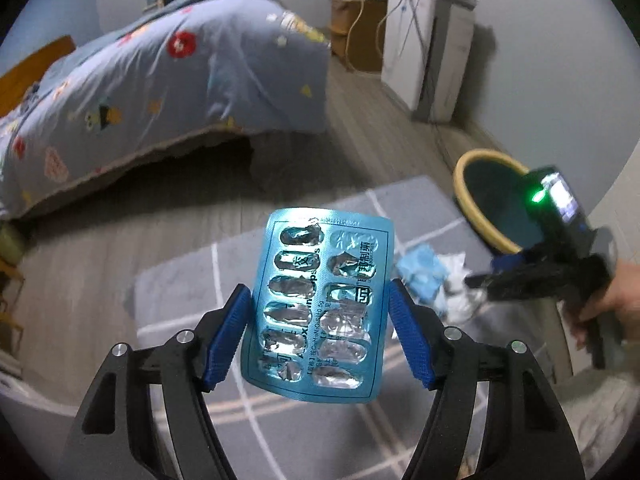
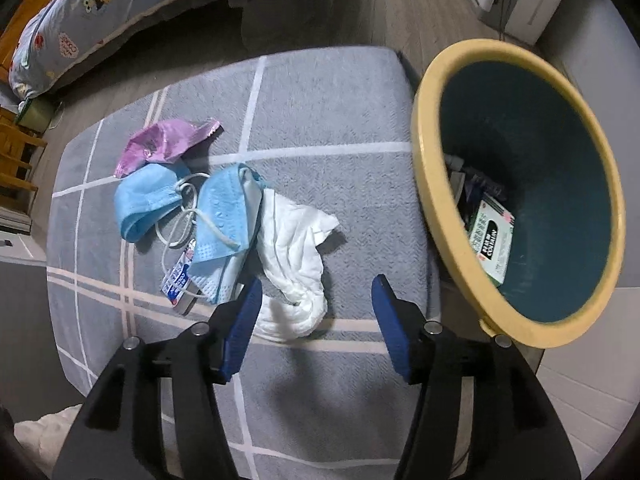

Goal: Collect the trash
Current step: 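Grasp the blue blister pack with the left gripper while the right grasps white tissue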

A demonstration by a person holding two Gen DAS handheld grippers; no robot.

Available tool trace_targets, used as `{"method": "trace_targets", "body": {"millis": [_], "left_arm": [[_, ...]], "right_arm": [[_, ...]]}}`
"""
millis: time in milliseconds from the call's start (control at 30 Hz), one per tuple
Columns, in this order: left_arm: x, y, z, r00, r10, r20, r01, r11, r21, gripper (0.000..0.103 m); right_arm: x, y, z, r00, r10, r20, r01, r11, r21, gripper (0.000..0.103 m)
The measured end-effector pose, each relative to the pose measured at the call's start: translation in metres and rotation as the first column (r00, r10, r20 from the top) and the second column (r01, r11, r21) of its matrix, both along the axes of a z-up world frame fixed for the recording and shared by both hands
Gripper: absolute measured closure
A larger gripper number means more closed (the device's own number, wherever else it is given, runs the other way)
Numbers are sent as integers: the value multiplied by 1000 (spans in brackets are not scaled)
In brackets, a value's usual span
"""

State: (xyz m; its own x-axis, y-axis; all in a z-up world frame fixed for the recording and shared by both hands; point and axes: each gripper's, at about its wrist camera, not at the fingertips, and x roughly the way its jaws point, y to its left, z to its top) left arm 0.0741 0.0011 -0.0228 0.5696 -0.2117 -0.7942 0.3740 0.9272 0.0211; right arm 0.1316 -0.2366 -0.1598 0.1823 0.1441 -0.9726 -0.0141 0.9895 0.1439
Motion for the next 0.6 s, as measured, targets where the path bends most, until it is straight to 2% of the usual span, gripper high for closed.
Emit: {"method": "trace_targets", "body": {"millis": [67,167,267,300,400,600], "left_arm": [[6,-5,-2,1000,0,-17,-1,1000,-29,32],[11,-12,-5,1000,-2,-25,1,999,-36,32],[17,-16,-8,999,-18,-35,17,999,-38,32],[18,-18,-10,999,-24,-38,23,999,-32,32],[21,-23,-13,998,-41,-43,40,999,-12,32],[23,-36,-8,998,-61,-30,61,998,-20,32]], "right_arm": [[4,2,-7,1000,8,-12,-8,1000,-4,46],[5,6,-18,999,25,-44,-25,1000,-7,47],[3,13,-23,996,68,-54,-70,997,-32,66],[3,14,-24,995,83,-61,-85,996,-23,85],[4,12,-19,996,74,-52,-75,997,-23,89],[3,-6,21,998,9,62,-11,999,30,90]]}}
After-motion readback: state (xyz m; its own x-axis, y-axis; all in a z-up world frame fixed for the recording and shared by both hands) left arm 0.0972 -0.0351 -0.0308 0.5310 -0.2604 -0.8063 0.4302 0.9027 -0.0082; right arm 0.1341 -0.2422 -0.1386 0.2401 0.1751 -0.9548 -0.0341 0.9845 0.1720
